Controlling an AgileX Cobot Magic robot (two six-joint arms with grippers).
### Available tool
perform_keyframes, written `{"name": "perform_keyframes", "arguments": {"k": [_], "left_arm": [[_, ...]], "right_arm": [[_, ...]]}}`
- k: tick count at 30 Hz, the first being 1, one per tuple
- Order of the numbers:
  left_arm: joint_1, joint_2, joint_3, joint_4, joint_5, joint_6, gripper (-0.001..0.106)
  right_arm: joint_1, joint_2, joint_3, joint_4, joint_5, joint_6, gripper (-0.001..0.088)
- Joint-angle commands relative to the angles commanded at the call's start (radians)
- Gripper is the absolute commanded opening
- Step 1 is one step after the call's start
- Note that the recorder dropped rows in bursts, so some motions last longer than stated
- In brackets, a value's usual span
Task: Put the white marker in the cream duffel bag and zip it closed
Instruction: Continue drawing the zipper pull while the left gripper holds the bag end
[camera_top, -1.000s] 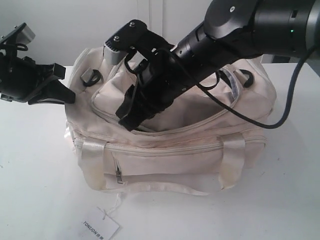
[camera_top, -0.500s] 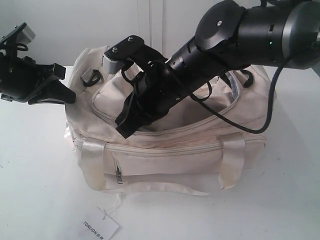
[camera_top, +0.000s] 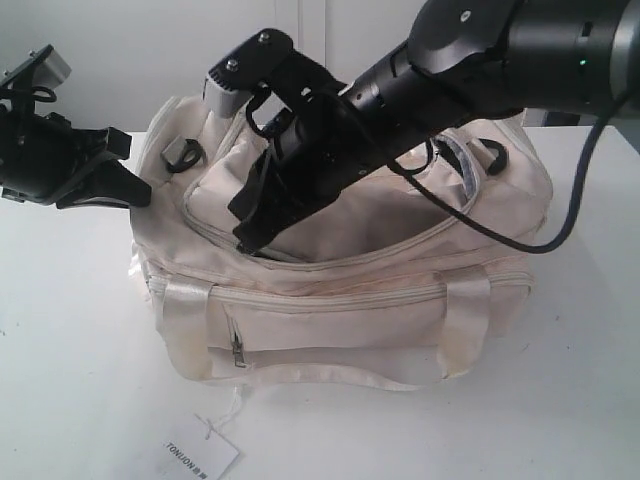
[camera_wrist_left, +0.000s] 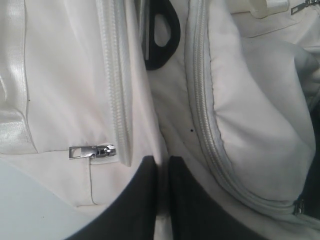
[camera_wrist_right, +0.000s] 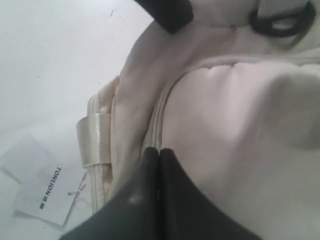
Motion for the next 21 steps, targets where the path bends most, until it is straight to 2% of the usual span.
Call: {"name": "perform_keyframes", "arguments": {"k": [7,11,13,16,19,21], "left_arm": [[0.0,0.0,0.0,0.0,0.0,0.0,0.0],[0.0,0.0,0.0,0.0,0.0,0.0,0.0],[0.0,0.0,0.0,0.0,0.0,0.002,0.0],[0.0,0.0,0.0,0.0,0.0,0.002,0.0],[0.0,0.0,0.0,0.0,0.0,0.002,0.0],[0.0,0.0,0.0,0.0,0.0,0.002,0.0]], "right_arm": [[0.0,0.019,0.0,0.0,0.031,0.011,0.0013],[0.0,0.021,-0.005,0.0,0.045,0.02,0.0127],[0.0,0.019,-0.021,-0.025,0.05,0.104,0.0158],[0.019,0.021,-0.083,-0.186,0.096,0.318,0.0158],[0.055,0.03,-0.177,-0.388,0.213,0.492,0.0158],[0.074,0.045,-0.239,-0.427,0.306,0.542,0.0158]]}}
